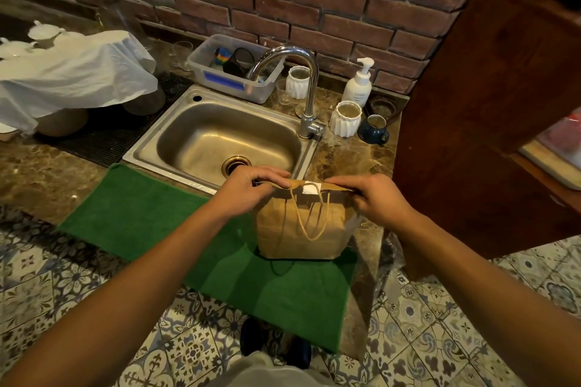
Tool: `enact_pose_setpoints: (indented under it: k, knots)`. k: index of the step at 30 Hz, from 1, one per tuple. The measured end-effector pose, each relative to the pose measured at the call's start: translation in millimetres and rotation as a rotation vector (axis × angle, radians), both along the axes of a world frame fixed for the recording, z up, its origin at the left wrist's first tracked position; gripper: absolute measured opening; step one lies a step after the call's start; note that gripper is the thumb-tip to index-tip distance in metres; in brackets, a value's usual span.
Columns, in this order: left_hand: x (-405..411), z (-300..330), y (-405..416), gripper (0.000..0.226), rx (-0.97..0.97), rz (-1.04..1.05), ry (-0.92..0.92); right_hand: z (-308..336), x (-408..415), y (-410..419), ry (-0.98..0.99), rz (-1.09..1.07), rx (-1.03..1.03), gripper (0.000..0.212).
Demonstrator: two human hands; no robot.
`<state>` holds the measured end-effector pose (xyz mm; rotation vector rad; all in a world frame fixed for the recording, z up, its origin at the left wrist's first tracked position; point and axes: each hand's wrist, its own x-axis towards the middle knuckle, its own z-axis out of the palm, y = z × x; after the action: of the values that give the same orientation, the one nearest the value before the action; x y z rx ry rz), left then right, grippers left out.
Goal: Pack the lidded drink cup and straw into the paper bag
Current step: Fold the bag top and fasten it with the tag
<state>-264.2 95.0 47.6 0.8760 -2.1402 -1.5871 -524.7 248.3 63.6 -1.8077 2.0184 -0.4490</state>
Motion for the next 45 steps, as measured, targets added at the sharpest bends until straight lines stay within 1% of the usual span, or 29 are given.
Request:
enact_pose_setpoints:
  k: [3,4,6,7,8,9,10,12,14,15,18,21,24,25,28,30,32,34,36,38,39,41,42,43,45]
  knots:
    - [2,9,1,0.031,0.070,-0.058,-0.049,-4,2,6,0.059,-0.001,-0.077,0.067]
    - [-2,12,1,0.029,0.042,-0.055,-0.066,-5,3,8,0.066,0.002,-0.099,0.067]
    - [-13,18,-1,0.027,-0.105,-0.026,-0.115,-6,5,10,0.093,0.025,-0.151,0.064]
    - [-19,20,-2,0.023,-0.169,-0.046,-0.157,-6,7,11,0.107,0.039,-0.174,0.062]
    - [-25,20,-3,0.031,-0.208,-0.097,-0.216,-6,8,11,0.115,0.048,-0.189,0.060]
    - [-29,20,-5,0.047,-0.239,-0.168,-0.278,-6,10,11,0.119,0.043,-0.193,0.059]
    - [-31,17,-8,0.057,-0.285,-0.241,-0.338,-6,10,10,0.116,0.026,-0.190,0.056]
    - [-30,13,-12,0.066,-0.385,-0.348,-0.423,-7,10,10,0.091,-0.033,-0.173,0.051]
    - [-27,9,-15,0.069,-0.417,-0.405,-0.457,-7,7,9,0.067,-0.086,-0.161,0.046]
    - [-26,9,-14,0.065,-0.421,-0.412,-0.464,-8,7,9,0.061,-0.100,-0.152,0.045]
    - [-24,5,-12,0.044,-0.476,-0.385,-0.457,-8,6,7,0.042,-0.124,-0.121,0.044]
    - [-26,3,-10,0.035,-0.532,-0.352,-0.468,-5,4,4,0.054,-0.132,-0.062,0.044]
    - [-28,2,-8,0.035,-0.521,-0.353,-0.460,-1,-2,-2,0.078,-0.094,0.046,0.042]
    - [-28,1,-8,0.035,-0.510,-0.357,-0.456,3,-2,-4,0.087,-0.074,0.092,0.044]
    - [-27,0,-6,0.035,-0.447,-0.356,-0.406,19,1,-10,0.113,-0.028,0.168,0.068]
    - [-24,0,-5,0.042,-0.387,-0.363,-0.368,30,8,-14,0.144,0.012,0.121,0.073]
    - [-22,1,-6,0.050,-0.361,-0.396,-0.367,34,15,-17,0.152,0.045,0.087,0.069]
    - [-19,1,-10,0.053,-0.353,-0.441,-0.372,33,19,-21,0.094,0.057,0.094,0.059]
    - [-18,2,-12,0.049,-0.354,-0.471,-0.385,33,18,-25,-0.012,0.015,0.110,0.050]
    - [-19,4,-14,0.039,-0.351,-0.475,-0.397,35,18,-28,-0.040,0.019,0.163,0.053]
    - [-19,5,-15,0.035,-0.354,-0.473,-0.404,35,17,-29,-0.010,0.049,0.212,0.060]
    - [-20,8,-17,0.032,-0.359,-0.477,-0.411,30,16,-29,0.140,0.118,0.309,0.069]
    - [-20,10,-18,0.035,-0.348,-0.481,-0.412,24,15,-28,0.220,0.137,0.303,0.066]
    - [-20,12,-19,0.038,-0.332,-0.485,-0.421,18,12,-28,0.272,0.138,0.263,0.058]
    - [-20,14,-18,0.047,-0.341,-0.489,-0.459,10,7,-26,0.315,0.118,0.132,0.041]
